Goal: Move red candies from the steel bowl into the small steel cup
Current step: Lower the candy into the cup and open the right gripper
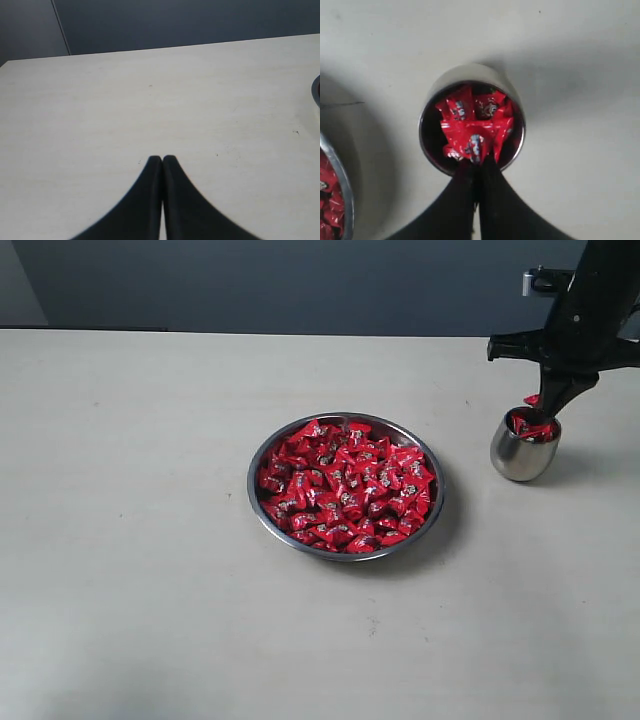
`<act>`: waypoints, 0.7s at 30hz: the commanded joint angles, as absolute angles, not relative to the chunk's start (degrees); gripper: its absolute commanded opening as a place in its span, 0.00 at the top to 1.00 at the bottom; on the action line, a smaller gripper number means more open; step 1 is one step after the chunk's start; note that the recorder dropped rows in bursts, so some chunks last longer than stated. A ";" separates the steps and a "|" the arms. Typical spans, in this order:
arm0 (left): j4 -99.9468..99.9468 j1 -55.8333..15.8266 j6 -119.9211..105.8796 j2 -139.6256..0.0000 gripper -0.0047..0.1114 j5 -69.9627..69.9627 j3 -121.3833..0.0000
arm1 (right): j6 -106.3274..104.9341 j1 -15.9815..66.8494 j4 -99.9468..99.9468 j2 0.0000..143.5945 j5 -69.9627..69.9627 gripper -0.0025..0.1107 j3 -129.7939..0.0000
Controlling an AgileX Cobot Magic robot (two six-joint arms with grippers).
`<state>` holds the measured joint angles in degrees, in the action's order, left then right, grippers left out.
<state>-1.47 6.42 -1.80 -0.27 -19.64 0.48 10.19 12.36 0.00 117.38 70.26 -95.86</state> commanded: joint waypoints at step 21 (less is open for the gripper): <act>-1.55 6.18 -1.68 0.00 0.96 -19.14 0.00 | 7.36 12.04 -0.36 118.54 69.96 0.68 -95.67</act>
